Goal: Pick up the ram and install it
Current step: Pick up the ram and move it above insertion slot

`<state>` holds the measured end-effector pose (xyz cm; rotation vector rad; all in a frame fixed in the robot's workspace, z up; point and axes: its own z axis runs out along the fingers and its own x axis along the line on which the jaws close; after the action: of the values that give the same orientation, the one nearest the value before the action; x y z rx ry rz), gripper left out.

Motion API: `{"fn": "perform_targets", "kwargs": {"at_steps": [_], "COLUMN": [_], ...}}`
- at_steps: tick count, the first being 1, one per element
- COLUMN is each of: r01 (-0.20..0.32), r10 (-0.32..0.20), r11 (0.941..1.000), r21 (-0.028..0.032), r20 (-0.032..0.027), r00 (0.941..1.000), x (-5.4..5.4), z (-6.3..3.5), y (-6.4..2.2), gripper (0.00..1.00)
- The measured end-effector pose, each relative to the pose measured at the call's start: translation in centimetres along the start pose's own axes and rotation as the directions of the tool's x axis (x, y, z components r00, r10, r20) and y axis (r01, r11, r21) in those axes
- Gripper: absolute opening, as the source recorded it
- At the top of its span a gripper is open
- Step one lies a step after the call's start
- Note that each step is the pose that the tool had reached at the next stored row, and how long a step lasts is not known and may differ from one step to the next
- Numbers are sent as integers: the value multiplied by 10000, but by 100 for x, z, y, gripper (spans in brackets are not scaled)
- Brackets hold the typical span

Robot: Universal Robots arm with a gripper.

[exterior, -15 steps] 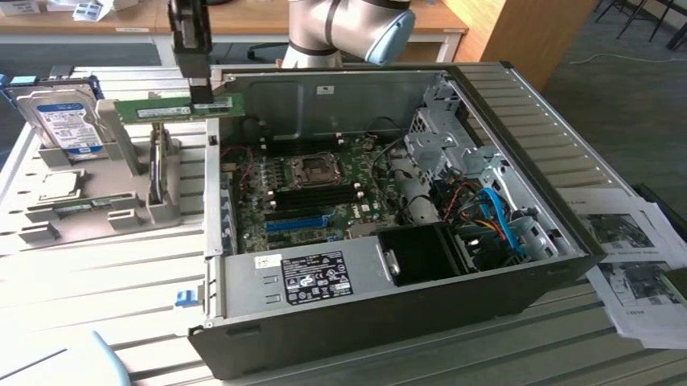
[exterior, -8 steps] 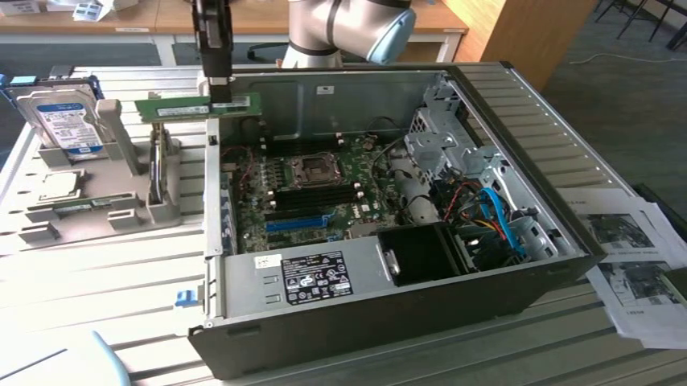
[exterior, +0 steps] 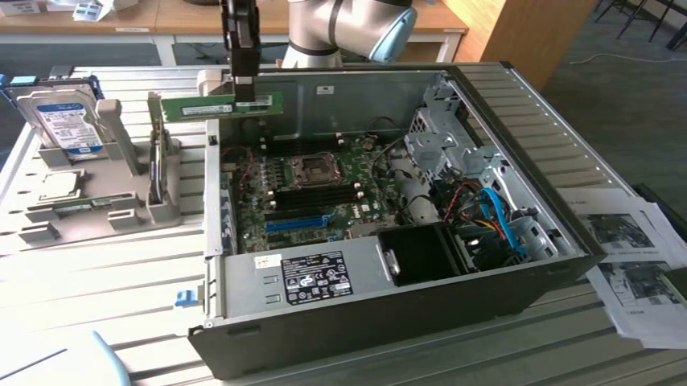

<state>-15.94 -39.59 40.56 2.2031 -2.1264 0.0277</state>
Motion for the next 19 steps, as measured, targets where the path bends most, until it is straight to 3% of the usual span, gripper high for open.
{"fn": "perform_targets", "kwargs": {"at_steps": [15, 17, 19], "r01": [-1, -2, 0], "r10": [1, 2, 0], "r11": [10000, 10000, 10000], "r21": [1, 0, 1], "r20": [0, 0, 1], "r00": [10000, 10000, 10000], "x": [16, 20, 22], "z": [-18, -23, -25], "y": [-437, -548, -608], "gripper": [11, 11, 11]}}
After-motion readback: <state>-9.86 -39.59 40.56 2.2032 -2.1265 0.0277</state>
